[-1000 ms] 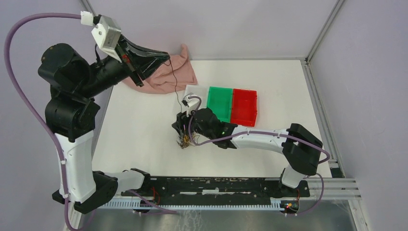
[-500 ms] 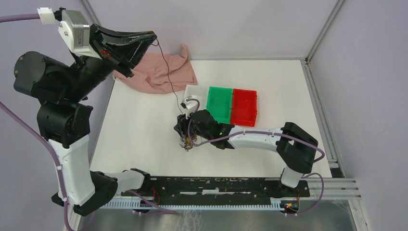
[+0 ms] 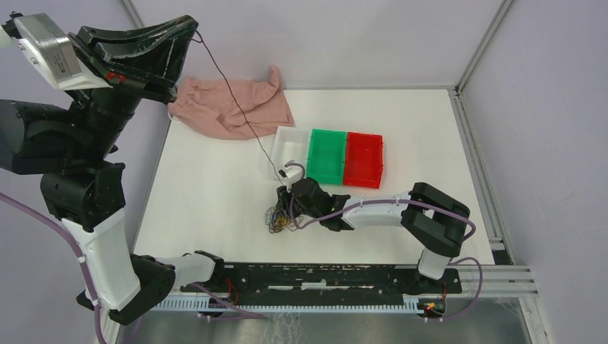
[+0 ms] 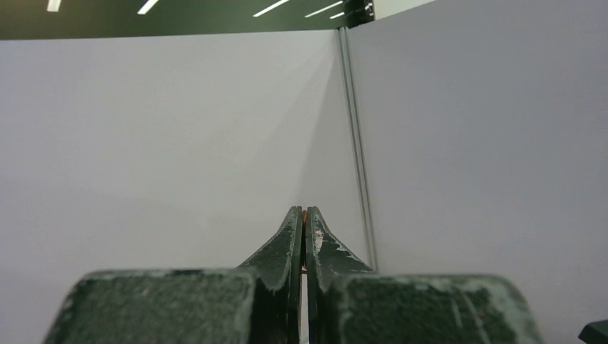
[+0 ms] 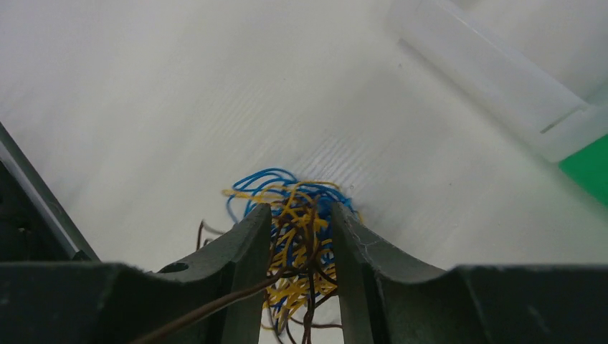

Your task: Untangle the cables

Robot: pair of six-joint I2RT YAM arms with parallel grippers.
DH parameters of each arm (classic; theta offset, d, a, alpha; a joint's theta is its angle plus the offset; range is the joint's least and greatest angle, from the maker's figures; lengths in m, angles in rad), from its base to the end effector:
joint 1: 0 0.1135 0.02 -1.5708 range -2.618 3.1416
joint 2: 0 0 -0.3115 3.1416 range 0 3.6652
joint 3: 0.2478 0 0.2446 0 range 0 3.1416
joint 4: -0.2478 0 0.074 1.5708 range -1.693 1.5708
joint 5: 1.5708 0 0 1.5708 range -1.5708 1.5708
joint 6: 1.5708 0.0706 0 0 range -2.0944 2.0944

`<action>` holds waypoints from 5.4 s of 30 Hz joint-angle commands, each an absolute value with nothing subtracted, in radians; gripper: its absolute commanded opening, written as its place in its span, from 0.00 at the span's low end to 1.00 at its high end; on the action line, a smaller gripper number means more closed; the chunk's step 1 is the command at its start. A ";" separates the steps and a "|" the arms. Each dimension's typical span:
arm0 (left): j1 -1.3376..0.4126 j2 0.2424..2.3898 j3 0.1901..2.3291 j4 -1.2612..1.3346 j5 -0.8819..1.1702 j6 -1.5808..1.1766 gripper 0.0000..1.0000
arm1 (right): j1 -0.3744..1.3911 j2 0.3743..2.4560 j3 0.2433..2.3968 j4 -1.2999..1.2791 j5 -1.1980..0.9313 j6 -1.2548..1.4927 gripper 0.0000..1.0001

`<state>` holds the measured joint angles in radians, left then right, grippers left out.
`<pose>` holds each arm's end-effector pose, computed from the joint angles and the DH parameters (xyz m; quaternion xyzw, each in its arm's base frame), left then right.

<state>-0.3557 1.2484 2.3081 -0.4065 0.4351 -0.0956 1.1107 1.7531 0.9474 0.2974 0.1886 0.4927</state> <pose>0.0783 -0.0608 0.7290 0.2480 0.4037 -0.2890 0.8319 0.1936 0.3608 0.2206 -0.2156 0.8322 0.3059 0.4091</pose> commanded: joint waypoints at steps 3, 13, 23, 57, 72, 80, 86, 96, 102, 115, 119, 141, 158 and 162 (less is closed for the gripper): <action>-0.358 1.250 2.337 -0.198 0.272 0.001 0.03 | 1.110 1.760 0.887 0.360 0.236 0.526 0.42; -0.358 1.236 2.320 0.179 0.092 0.159 0.03 | 1.110 1.748 0.844 0.373 0.245 0.543 0.49; -0.350 1.257 2.331 0.490 -0.025 0.410 0.03 | 1.109 1.727 0.798 0.390 0.253 0.558 0.55; -0.347 1.119 1.955 0.066 0.065 0.352 0.03 | 1.109 1.258 0.643 0.366 0.181 0.357 0.72; -0.347 1.028 1.775 -0.318 0.104 0.331 0.03 | 1.079 1.287 0.824 0.223 0.176 0.293 0.00; -0.348 0.820 1.212 -0.564 0.548 0.322 0.25 | 1.052 1.241 0.909 0.138 0.061 0.296 0.00; -0.348 0.745 1.006 -0.551 0.736 0.427 0.46 | 1.052 1.256 0.944 0.118 -0.026 0.296 0.00; -0.382 0.798 0.990 -0.665 0.820 0.617 0.64 | 1.051 1.325 1.029 0.078 -0.129 0.311 0.00; -0.431 0.810 0.989 -0.742 0.805 0.743 0.62 | 1.052 1.350 1.038 0.100 -0.171 0.334 0.00; -0.447 0.763 0.903 -0.607 0.692 0.869 0.59 | 1.052 1.356 1.036 0.112 -0.259 0.365 0.00; -0.449 0.692 0.863 -0.489 0.656 0.882 0.69 | 1.052 1.352 1.031 0.101 -0.264 0.363 0.00; -0.454 0.724 0.835 -0.495 0.637 0.917 0.34 | 1.053 1.372 1.045 0.180 -0.304 0.439 0.00; -0.461 0.711 0.952 -0.238 0.534 0.572 0.03 | 1.052 1.380 0.914 0.381 -0.307 0.616 0.22; -0.460 0.734 1.023 -0.238 0.531 0.507 0.03 | 1.053 1.421 0.936 0.411 -0.321 0.643 0.28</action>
